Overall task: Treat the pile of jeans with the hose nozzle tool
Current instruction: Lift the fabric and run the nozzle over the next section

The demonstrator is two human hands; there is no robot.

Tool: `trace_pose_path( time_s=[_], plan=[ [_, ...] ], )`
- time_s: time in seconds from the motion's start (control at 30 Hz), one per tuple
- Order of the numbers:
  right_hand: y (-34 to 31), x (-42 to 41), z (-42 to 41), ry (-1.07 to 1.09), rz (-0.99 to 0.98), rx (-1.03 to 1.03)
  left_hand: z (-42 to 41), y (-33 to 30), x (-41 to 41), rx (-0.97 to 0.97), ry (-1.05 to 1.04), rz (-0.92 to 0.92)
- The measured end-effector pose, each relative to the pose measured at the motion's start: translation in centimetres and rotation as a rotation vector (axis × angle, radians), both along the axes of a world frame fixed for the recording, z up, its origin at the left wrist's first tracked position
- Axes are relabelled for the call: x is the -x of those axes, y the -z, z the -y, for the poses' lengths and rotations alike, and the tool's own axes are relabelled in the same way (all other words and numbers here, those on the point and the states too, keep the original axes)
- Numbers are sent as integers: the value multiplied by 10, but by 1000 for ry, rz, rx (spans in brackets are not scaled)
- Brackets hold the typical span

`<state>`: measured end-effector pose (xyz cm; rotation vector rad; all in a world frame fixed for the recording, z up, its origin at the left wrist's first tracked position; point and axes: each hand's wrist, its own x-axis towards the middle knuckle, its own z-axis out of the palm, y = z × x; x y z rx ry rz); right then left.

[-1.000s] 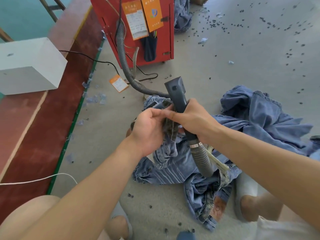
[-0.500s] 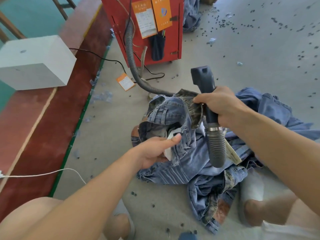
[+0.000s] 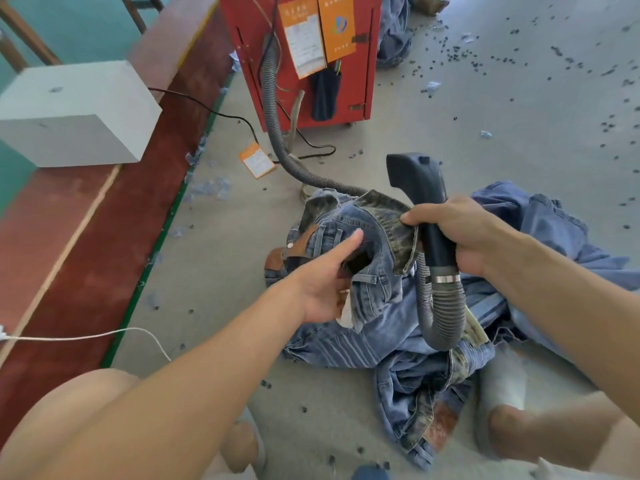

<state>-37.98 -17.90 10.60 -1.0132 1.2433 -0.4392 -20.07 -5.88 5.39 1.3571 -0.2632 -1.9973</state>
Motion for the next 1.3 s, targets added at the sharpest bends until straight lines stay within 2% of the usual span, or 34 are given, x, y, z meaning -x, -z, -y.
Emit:
trace_pose_path(
  time_s=[0.07,0.17,0.23,0.27,0.3,0.4,0.6,0.67,0.73,0.77,0.8,0.87,0.93,1.0,1.1,1.2,1.3],
  plan=[
    [-2,-2,-2,-37,-18,22,6,4,7,66,-83,51],
    [-4,-1,0,-42,-72,70,20,5,4,157,-440,211],
    [-3,1,2,7,-70,62,27,1,-11,183,-616,64],
    [-3,2,2,23,-60,50,26,1,-16,192,-617,-5],
    [-3,3,2,26,-49,42,23,-1,-15,188,-547,-31],
    [-4,0,1,10,-55,62,10,-2,2,197,-170,-15],
    [-7,-4,7,102,-26,87,22,-22,-28,310,-198,-65],
    [-9,-6,10,123,-26,99,18,-24,-31,370,14,-59],
    [-10,-8,12,150,-32,95,11,-18,-24,357,380,245],
    [-10,-8,13,152,-34,91,9,-15,-20,339,493,438],
    [-9,-9,13,145,-38,92,9,-11,-18,320,523,580],
    [-9,-10,15,105,-52,112,8,-12,-23,314,446,642],
    [-11,-10,18,47,-50,147,8,-19,-35,342,343,509],
    [-14,-6,24,-2,-34,198,9,-25,-49,412,176,260],
    [-26,8,29,-68,-178,380,5,-28,-61,401,-61,16],
    [-39,26,26,-244,-405,634,-1,-21,-60,374,-180,-30],
    [-45,38,15,-457,-545,862,-5,-18,-58,350,-246,-47]
  ],
)
